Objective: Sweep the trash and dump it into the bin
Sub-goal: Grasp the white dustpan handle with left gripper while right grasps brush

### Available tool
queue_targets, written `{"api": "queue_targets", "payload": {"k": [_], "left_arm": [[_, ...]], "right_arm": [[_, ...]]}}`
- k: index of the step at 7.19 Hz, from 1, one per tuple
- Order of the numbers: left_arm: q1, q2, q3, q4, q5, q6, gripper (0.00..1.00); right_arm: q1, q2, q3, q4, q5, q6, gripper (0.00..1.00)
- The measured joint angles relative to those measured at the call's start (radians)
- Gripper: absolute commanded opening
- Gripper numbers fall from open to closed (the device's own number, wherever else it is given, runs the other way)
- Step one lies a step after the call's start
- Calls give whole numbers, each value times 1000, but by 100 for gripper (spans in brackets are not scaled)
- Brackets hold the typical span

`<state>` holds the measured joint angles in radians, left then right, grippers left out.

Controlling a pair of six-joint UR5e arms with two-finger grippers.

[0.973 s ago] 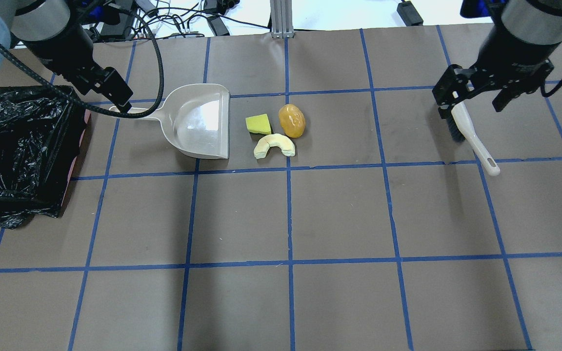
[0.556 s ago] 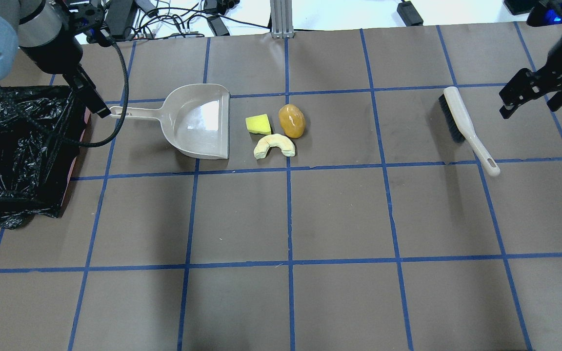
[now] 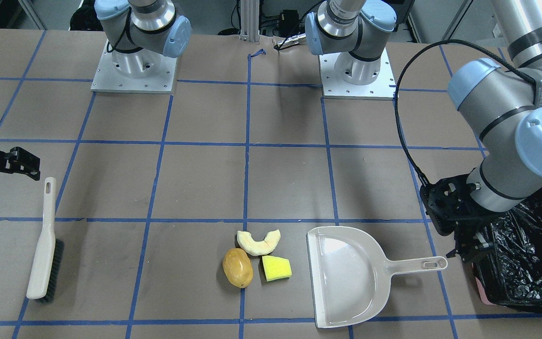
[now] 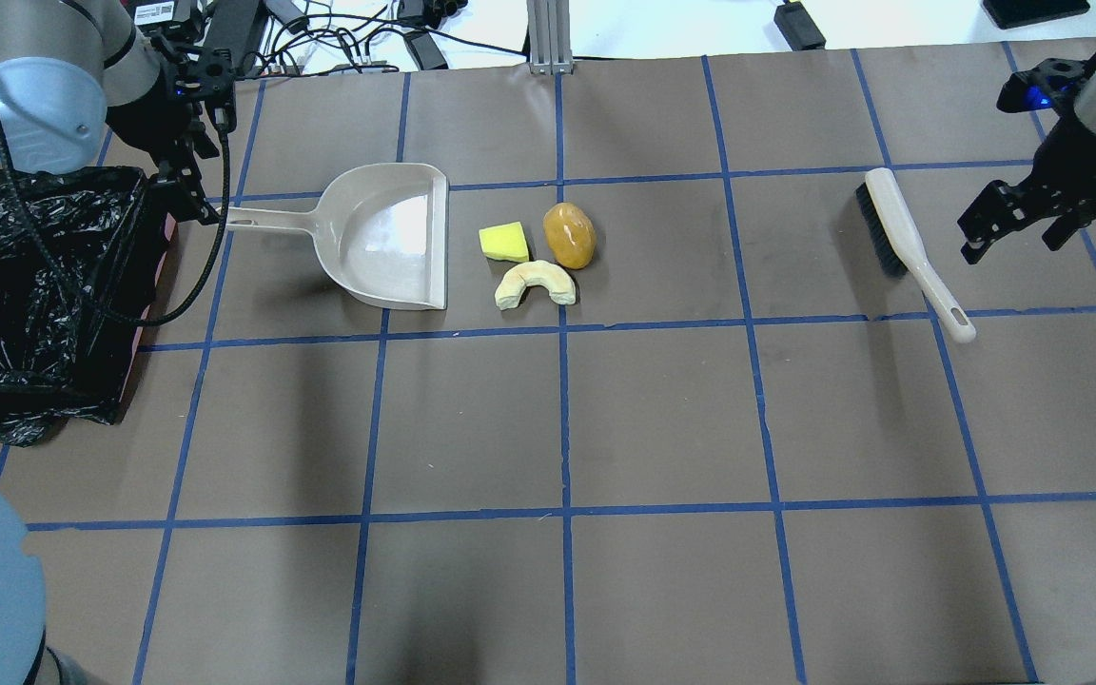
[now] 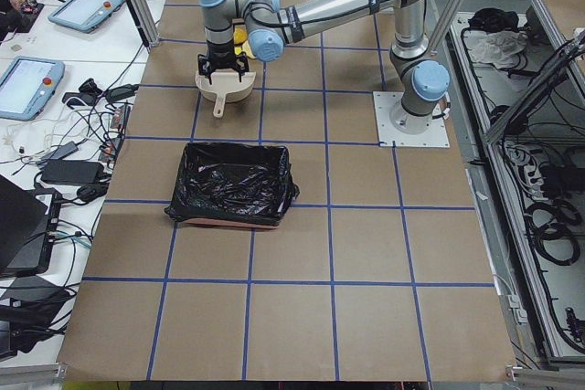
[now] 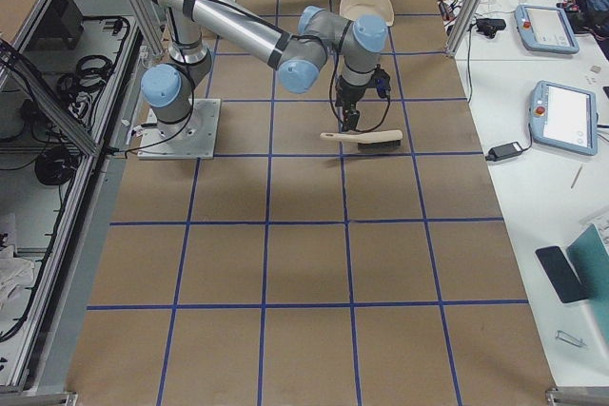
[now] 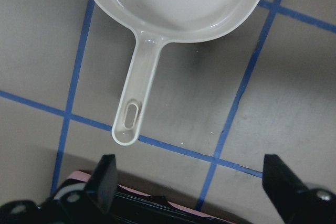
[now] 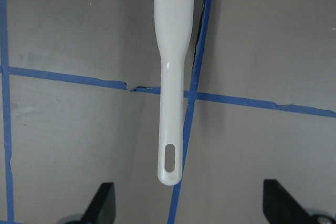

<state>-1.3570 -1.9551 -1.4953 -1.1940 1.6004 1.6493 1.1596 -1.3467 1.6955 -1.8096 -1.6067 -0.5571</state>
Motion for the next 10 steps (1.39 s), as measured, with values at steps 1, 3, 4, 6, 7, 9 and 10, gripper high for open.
{"api": "queue_targets", "payload": {"k": [1, 3, 4, 6, 7, 9, 10], "left_arm": [[0, -42, 2, 47, -4, 69, 98], [0, -111, 4, 111, -5, 157, 98], [0, -140, 5, 149, -6, 167, 95], [0, -166, 7, 186, -8, 171, 94], [0, -169, 7, 187, -8, 171, 94], [0, -175, 5, 180, -6, 170, 94], [0, -177, 3, 170, -5, 169, 90]], "right_arm": [[2, 32, 4, -5, 2, -3, 100], [4, 101, 8, -17, 2, -5, 98], [5, 124, 8, -22, 3, 7, 95], [18, 153, 10, -25, -1, 70, 85], [27, 160, 17, -28, -7, 87, 81], [33, 166, 46, -64, -15, 94, 64], [33, 167, 54, -79, -26, 94, 59]]}}
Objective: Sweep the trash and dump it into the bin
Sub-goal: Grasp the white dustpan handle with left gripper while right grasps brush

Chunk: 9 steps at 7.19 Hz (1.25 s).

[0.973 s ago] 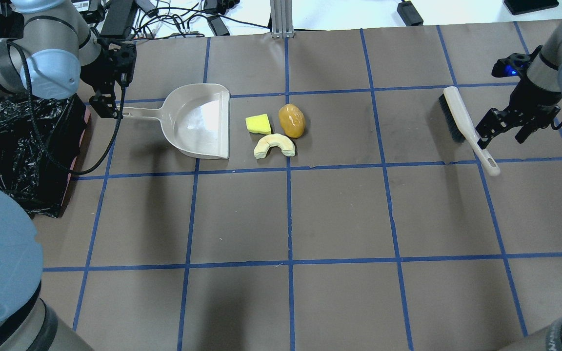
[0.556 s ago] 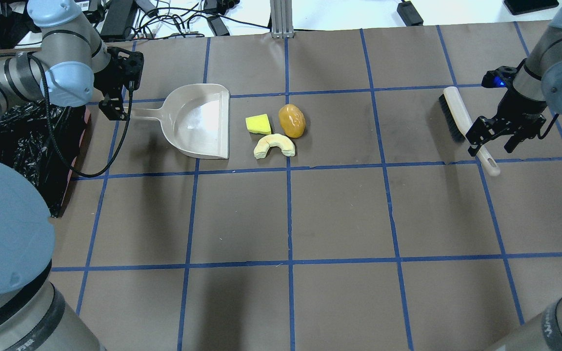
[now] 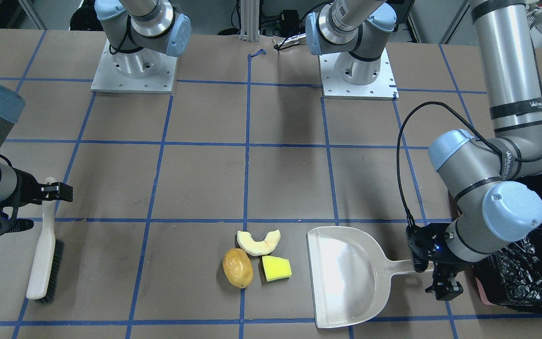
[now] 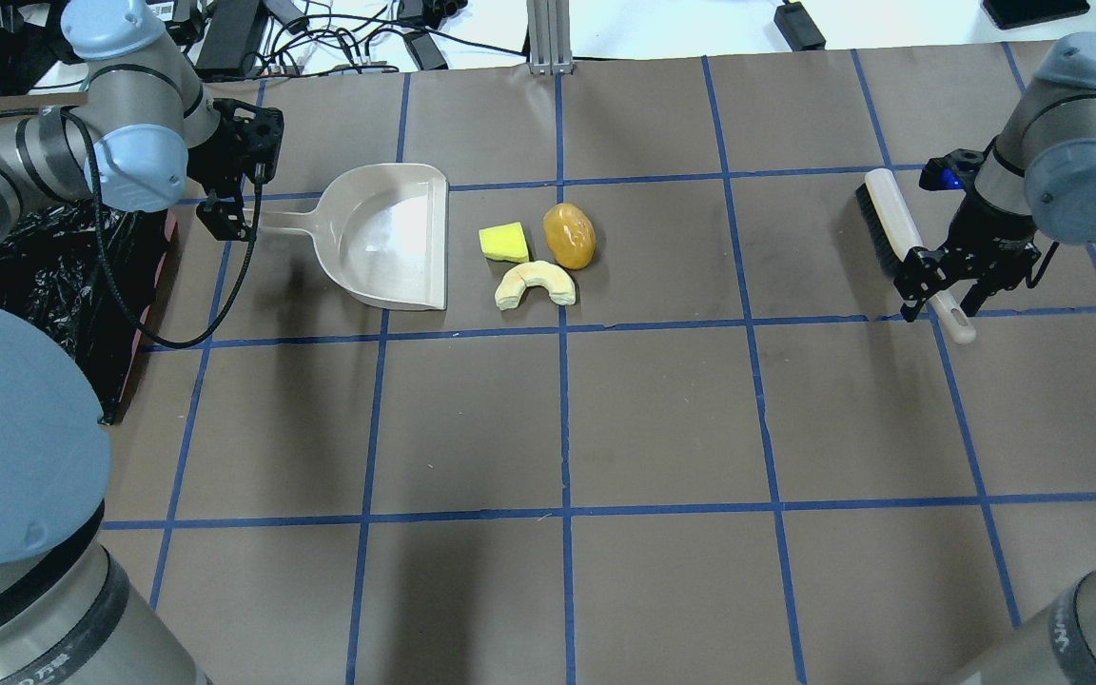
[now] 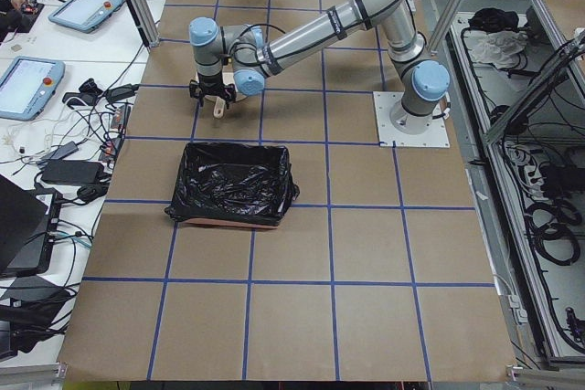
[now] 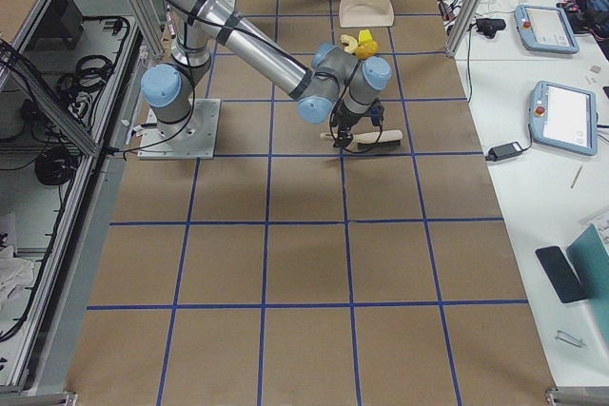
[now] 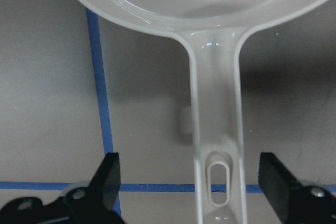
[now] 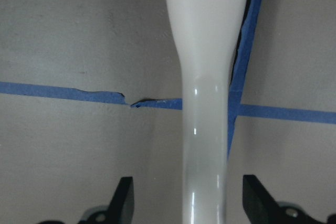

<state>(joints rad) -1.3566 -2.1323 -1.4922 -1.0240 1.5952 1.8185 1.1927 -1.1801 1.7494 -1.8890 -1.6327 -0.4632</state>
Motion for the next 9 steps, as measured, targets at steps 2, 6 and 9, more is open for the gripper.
{"api": "queue_targets", "payload": {"k": [2, 6, 9], "left_arm": [[0, -3, -1, -15, -2, 2, 72], [0, -3, 0, -18, -3, 6, 17], [-2, -2, 1, -19, 0, 10, 7]], "right_arm": [[-1, -1, 4, -9, -17, 1, 55], [-1, -6, 3, -14, -18, 5, 33], [-1, -4, 1, -15, -14, 4, 0]]}}
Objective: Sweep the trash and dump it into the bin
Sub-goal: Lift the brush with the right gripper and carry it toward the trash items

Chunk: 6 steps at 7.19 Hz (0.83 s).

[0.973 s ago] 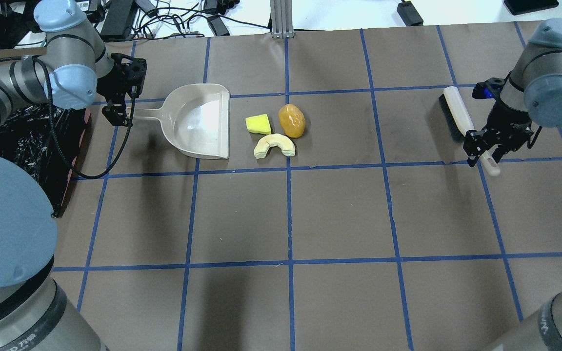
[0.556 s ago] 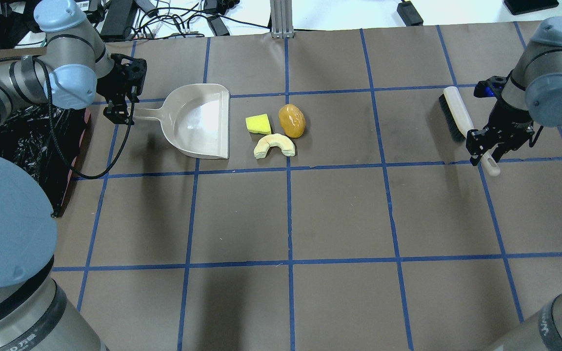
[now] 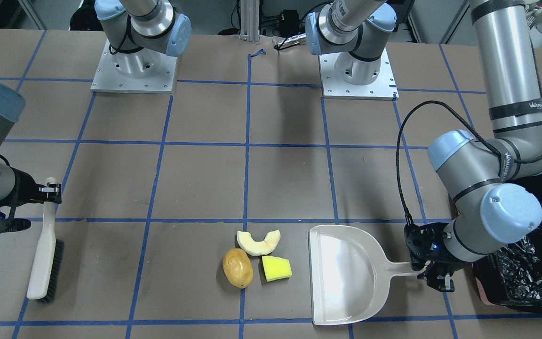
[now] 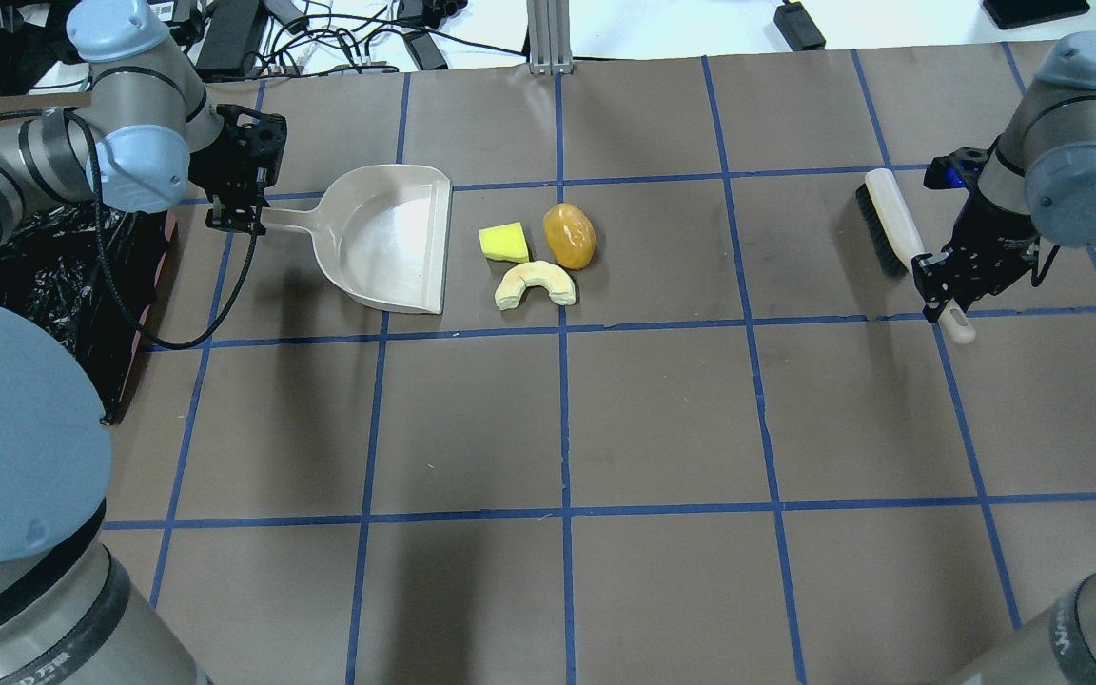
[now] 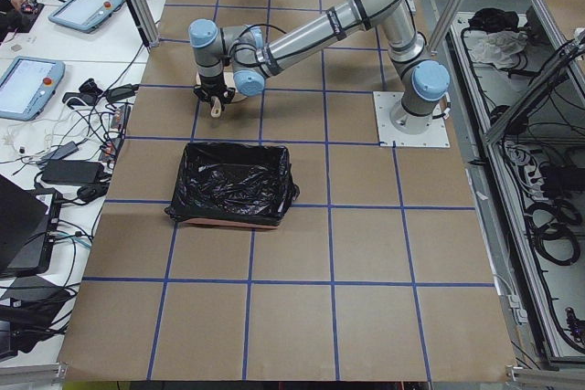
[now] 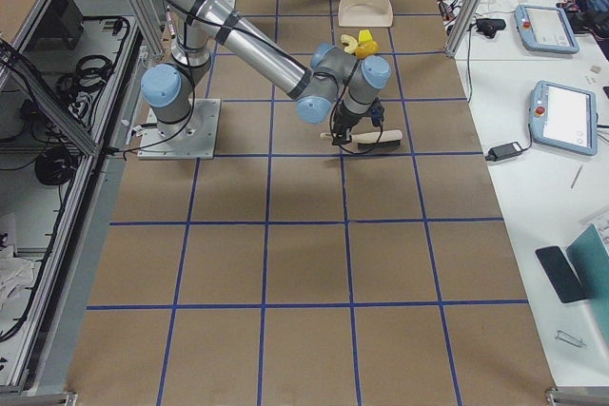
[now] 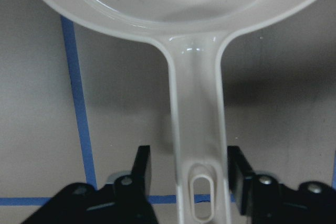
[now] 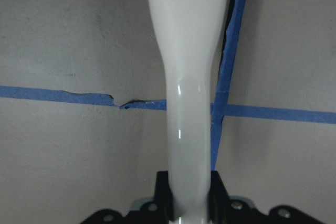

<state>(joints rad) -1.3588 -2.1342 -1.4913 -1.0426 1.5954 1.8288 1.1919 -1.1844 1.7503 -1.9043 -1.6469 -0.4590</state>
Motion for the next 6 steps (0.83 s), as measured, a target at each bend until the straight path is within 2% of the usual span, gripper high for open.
{"api": "queue_targets", "payload": {"k": [6], "left_arm": [[-20, 12, 4, -46, 45, -6, 5]], "right_arm": [[15, -22, -28, 37, 18, 50, 0]]}}
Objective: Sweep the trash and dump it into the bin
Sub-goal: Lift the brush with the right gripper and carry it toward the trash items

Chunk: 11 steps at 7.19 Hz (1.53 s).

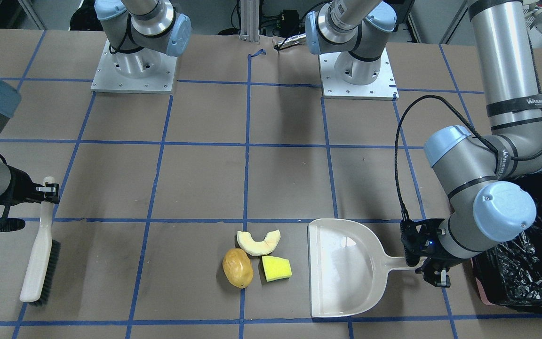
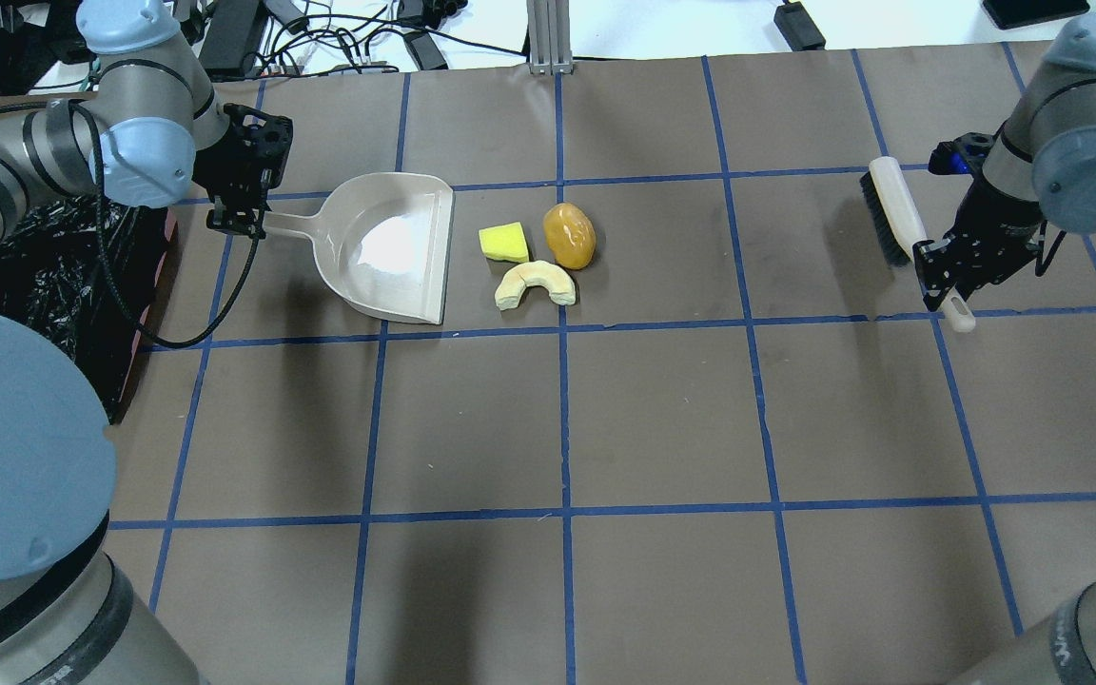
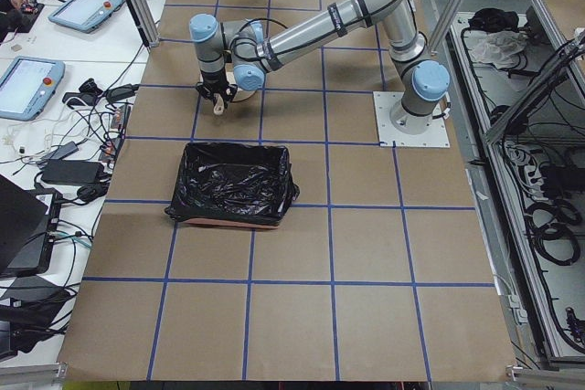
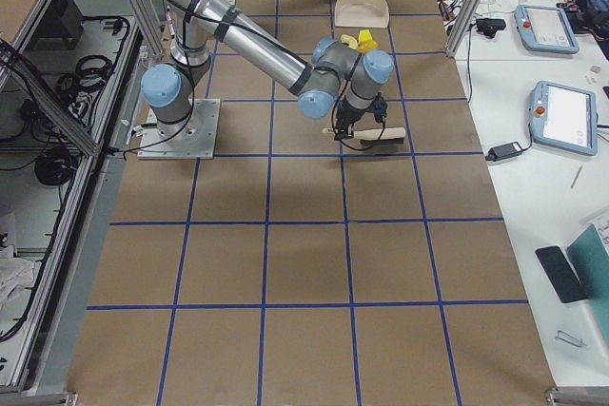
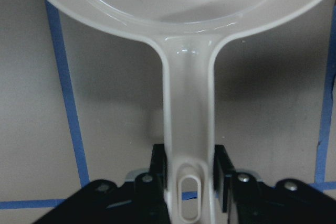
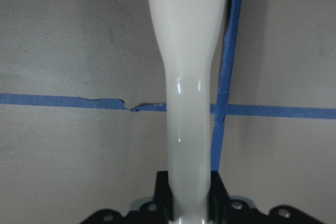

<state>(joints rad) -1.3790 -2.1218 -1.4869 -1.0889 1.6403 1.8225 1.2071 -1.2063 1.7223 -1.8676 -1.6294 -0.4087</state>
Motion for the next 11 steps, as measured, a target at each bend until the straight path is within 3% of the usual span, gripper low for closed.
{"api": "queue_targets", "payload": {"k": [3, 7, 11], "left_arm": [[-6, -2, 2, -2, 19, -5, 5], [-11, -1, 2, -2, 20, -15, 5], [-30, 1, 2, -3, 22, -37, 5]], "right_arm": [[89, -10, -8, 5, 53, 119, 0], [302, -14, -10, -23, 85, 381, 0], [450, -12, -7, -62, 210, 697, 0]]}}
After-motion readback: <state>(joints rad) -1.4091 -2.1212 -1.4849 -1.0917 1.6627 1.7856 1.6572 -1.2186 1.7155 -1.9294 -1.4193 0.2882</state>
